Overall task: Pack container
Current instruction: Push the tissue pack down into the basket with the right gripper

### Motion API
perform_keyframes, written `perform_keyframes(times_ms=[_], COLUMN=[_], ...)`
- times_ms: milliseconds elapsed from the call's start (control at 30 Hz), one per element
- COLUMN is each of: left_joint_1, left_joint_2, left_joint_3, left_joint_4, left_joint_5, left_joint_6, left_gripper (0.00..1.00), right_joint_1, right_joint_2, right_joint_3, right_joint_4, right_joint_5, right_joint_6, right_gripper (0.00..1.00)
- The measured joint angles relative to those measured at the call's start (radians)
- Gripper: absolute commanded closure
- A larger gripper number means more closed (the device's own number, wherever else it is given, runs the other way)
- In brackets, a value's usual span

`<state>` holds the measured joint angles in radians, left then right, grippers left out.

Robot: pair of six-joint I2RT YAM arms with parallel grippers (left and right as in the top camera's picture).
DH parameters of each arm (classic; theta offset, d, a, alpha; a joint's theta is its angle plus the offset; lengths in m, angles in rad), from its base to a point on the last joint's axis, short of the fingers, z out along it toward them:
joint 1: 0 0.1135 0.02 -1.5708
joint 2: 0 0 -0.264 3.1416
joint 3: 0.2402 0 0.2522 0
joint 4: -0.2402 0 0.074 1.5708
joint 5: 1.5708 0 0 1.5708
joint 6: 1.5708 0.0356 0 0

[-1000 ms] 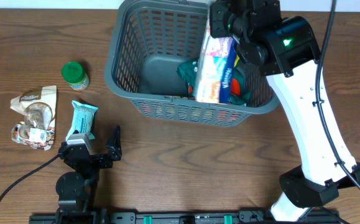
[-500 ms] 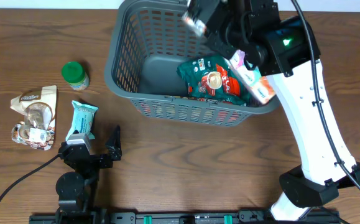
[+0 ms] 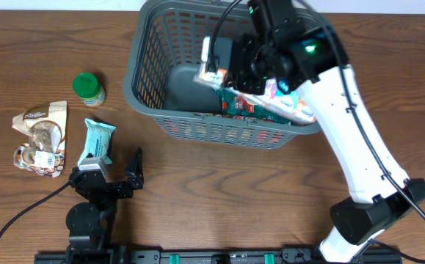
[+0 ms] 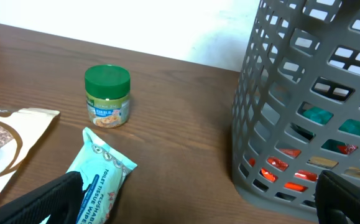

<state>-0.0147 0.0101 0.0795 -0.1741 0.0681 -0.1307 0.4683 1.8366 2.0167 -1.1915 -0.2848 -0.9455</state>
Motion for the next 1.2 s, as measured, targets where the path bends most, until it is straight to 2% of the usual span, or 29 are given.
perform_keyframes(times_ms=[200, 433, 500, 667, 800, 900, 1000, 1133, 1200], left_joint_1=[0.0, 0.0, 0.0, 0.0, 0.0, 0.0, 0.0, 0.0, 0.0], left_joint_2=[0.0, 0.0, 0.0, 0.0, 0.0, 0.0, 0.0, 0.0, 0.0], left_joint_3=[0.0, 0.0, 0.0, 0.0, 0.0, 0.0, 0.0, 0.0, 0.0], left_joint_4=[0.0, 0.0, 0.0, 0.0, 0.0, 0.0, 0.0, 0.0, 0.0], left_joint_5=[0.0, 0.0, 0.0, 0.0, 0.0, 0.0, 0.0, 0.0, 0.0], left_joint_6=[0.0, 0.0, 0.0, 0.0, 0.0, 0.0, 0.0, 0.0, 0.0], left_gripper=[0.01, 0.01, 0.02, 0.01, 0.01, 0.01, 0.01, 0.01, 0.01], right_joint_1=[0.0, 0.0, 0.0, -0.001, -0.002, -0.002, -0.004, -0.021, -0.047], right_joint_2=[0.006, 0.006, 0.006, 0.006, 0.006, 0.007, 0.008, 0.008, 0.006], right_joint_3=[-0.185, -0.247, -0.248, -0.253, -0.249, -0.209, -0.087, 0.119, 0.215], right_joint_4=[0.125, 0.165, 0.166, 0.198, 0.303, 0.367, 0.382, 0.353, 0.282], right_joint_5=[-0.015, -0.015, -0.015, -0.011, -0.007, 0.035, 0.138, 0.385, 0.535], right_joint_6=[-0.006, -0.003, 0.002, 0.04, 0.146, 0.295, 0.457, 0.698, 0.828], right_gripper=[0.99, 0.96, 0.01, 0.01, 0.01, 0.01, 0.01, 0.01, 0.01])
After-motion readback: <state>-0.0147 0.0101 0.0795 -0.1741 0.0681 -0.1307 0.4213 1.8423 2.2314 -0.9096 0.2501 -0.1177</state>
